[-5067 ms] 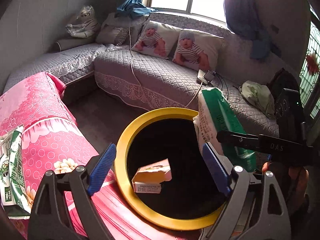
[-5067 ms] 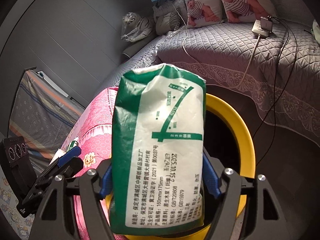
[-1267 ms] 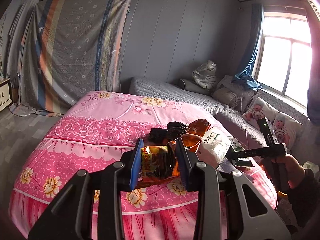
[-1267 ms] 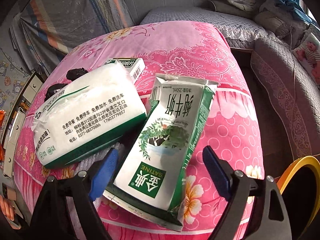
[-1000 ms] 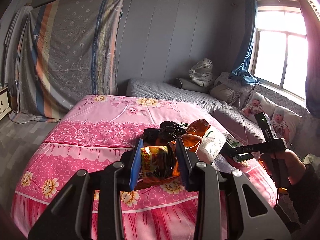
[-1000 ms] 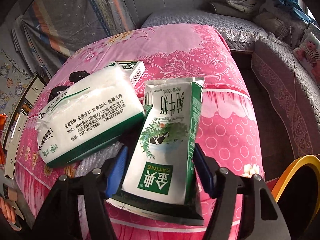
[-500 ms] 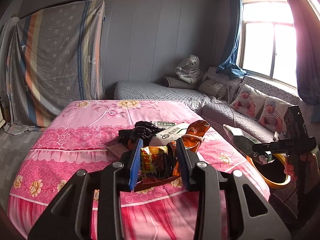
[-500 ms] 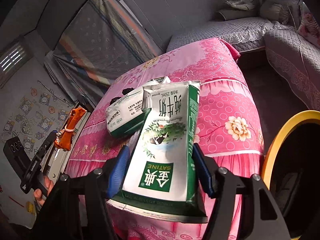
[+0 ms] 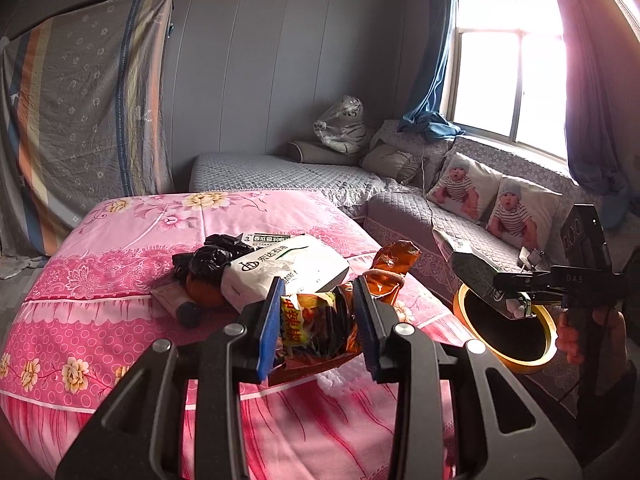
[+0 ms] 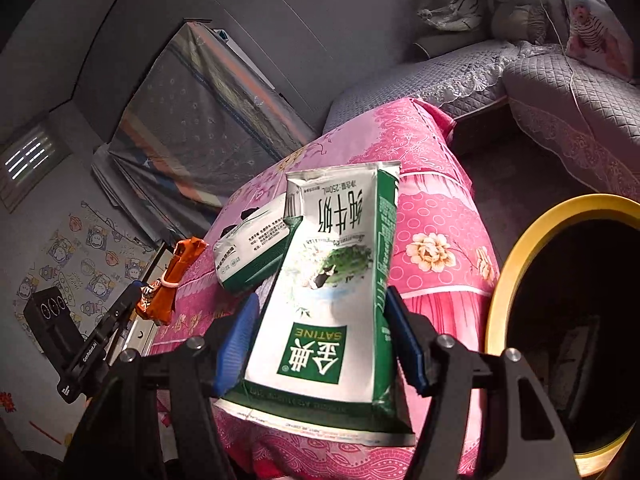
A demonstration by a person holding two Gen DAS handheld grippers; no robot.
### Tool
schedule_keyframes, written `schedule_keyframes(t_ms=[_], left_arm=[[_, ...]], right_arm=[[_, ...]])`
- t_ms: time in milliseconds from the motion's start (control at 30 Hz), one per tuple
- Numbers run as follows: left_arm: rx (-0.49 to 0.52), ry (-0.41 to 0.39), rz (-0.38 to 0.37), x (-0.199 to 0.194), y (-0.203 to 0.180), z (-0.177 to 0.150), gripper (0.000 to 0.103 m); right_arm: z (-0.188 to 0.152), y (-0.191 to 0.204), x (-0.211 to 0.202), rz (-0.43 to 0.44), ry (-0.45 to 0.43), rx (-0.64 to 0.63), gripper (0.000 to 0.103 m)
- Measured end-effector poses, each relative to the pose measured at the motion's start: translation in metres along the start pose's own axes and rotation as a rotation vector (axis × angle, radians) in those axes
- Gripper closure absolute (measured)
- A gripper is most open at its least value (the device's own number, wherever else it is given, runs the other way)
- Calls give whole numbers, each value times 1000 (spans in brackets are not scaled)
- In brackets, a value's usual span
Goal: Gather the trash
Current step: 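Carry the wrapper and the carton over the yellow bin and open both tools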
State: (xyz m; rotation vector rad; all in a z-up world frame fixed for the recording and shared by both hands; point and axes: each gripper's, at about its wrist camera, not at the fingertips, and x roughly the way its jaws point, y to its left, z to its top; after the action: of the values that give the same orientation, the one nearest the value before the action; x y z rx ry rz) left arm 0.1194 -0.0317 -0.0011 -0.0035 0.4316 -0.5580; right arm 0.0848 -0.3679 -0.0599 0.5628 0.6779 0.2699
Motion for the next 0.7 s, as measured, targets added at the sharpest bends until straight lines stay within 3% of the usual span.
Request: schedule_keyframes(t_ms=[367,700], left_arm=[[83,15,-72,22,-44,16,70],[152,32,-190,58,-100,31,69]], right_arm=[[3,-44,-33,-101,-101,87,42],[-3,-91,-65,-222,-186,156,42]])
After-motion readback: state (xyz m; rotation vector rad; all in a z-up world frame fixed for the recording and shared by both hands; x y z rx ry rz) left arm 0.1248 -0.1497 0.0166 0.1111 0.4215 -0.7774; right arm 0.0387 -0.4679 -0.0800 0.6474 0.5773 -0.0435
